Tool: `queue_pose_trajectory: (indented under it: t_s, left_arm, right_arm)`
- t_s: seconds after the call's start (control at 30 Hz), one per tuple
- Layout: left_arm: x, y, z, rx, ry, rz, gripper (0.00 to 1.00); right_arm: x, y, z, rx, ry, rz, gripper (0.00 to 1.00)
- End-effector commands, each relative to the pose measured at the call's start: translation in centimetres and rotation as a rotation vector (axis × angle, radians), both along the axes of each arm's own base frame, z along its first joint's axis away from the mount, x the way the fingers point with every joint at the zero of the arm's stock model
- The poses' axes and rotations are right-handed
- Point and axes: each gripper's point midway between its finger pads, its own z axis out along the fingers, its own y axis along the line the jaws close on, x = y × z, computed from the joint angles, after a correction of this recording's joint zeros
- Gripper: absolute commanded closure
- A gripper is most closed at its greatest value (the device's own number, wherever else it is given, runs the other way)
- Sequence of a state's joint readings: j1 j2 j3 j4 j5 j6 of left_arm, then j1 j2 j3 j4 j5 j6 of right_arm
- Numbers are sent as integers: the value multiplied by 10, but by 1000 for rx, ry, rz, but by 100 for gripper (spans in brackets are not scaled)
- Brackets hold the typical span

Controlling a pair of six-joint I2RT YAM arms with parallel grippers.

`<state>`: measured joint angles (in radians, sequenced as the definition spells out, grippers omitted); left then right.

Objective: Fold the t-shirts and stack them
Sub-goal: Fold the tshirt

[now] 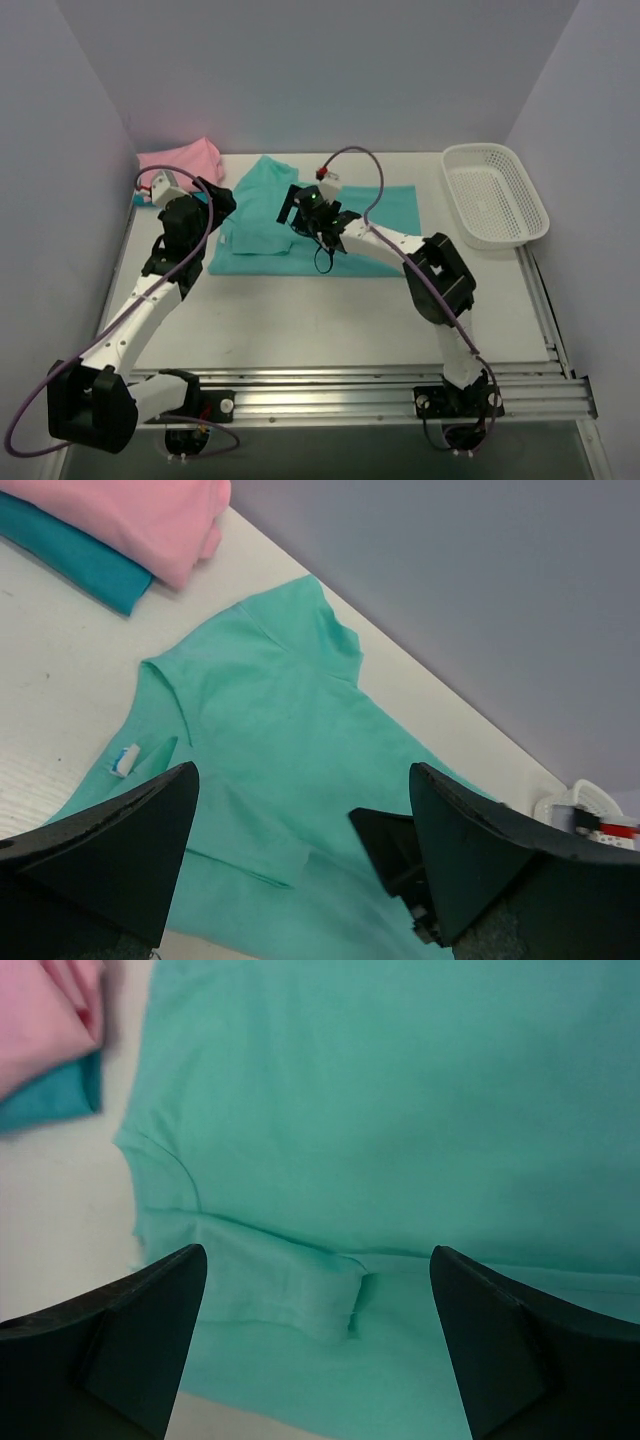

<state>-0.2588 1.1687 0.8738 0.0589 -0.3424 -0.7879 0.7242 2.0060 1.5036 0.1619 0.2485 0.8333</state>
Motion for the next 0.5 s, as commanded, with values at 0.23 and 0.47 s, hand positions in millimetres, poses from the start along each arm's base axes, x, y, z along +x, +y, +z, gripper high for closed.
queue_pose_trajectory:
  t_s: [0.23,0.47]
  left_arm:
    - [-3,11,-27,35,77,34,5]
    - [1,8,-33,37,89,28,6]
  right_arm:
    - [-21,53,-54,-12,121,132,13]
    - [-33,60,-38,-12,105,141,13]
